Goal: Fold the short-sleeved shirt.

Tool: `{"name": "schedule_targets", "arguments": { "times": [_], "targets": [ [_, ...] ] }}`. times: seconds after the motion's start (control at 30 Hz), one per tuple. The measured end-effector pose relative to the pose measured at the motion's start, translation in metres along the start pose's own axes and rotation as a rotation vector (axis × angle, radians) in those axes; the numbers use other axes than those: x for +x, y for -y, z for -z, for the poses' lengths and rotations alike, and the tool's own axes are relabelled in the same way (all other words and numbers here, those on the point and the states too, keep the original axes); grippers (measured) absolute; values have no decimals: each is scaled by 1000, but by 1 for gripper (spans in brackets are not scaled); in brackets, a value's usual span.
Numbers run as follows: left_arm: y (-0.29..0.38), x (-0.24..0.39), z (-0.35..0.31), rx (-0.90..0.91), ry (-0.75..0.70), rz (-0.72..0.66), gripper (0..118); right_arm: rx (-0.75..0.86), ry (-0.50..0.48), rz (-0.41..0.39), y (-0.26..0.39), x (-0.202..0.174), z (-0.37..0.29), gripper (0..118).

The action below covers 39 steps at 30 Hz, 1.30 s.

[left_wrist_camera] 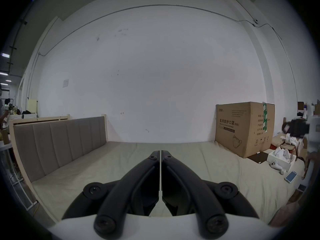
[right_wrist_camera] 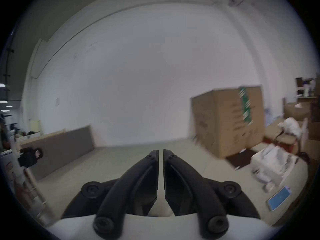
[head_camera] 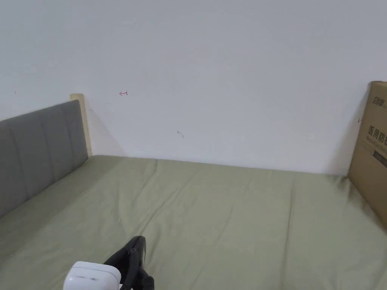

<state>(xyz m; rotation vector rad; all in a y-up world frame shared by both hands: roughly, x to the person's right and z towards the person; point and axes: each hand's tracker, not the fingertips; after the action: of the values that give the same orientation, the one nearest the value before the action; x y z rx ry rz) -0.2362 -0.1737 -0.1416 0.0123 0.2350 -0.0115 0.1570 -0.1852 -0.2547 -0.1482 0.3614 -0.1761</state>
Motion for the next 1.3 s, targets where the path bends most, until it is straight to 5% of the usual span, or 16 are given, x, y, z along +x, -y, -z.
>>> {"name": "schedule_targets", "arguments": {
  "times": [0.17, 0.23, 0.4, 0.5, 0.6, 0.7, 0.73, 0.83, 1.07, 1.23, 1.27, 1.3],
  "targets": [
    [20, -8, 15, -126, 48, -64, 2, -628, -158, 103, 76, 11, 89, 6],
    [28, -16, 21, -185, 101, -94, 2, -805, -147, 113, 114, 11, 114, 6],
    [51, -35, 43, -347, 186, -181, 2, -987, -150, 48, 171, 5, 141, 6],
    [80, -58, 71, -517, 347, -426, 2, -1067, -137, -22, 193, 3, 148, 6],
    [122, -77, 106, -674, 530, -675, 2, -1018, -141, 13, 192, 3, 145, 6],
    [164, -82, 137, -814, 595, -744, 5, -1025, -142, 16, 192, 4, 145, 6],
    [180, -83, 147, -841, 610, -784, 26, -1027, -144, 19, 192, 5, 146, 6],
    [222, -71, 174, -967, 716, -881, 118, -1030, -146, 32, 192, 7, 146, 6],
    [292, -12, 213, -1105, 987, -1133, 118, -1034, -146, 73, 193, 11, 145, 6],
    [291, 25, 222, -1130, 1059, -1094, 117, -1022, -143, 112, 195, 15, 142, 6],
    [289, 24, 223, -1138, 1065, -1056, 111, -1019, -142, 123, 196, 16, 141, 6],
    [291, 18, 224, -1139, 1046, -1033, 91, -1017, -142, 132, 196, 18, 141, 6]
  ]
}}
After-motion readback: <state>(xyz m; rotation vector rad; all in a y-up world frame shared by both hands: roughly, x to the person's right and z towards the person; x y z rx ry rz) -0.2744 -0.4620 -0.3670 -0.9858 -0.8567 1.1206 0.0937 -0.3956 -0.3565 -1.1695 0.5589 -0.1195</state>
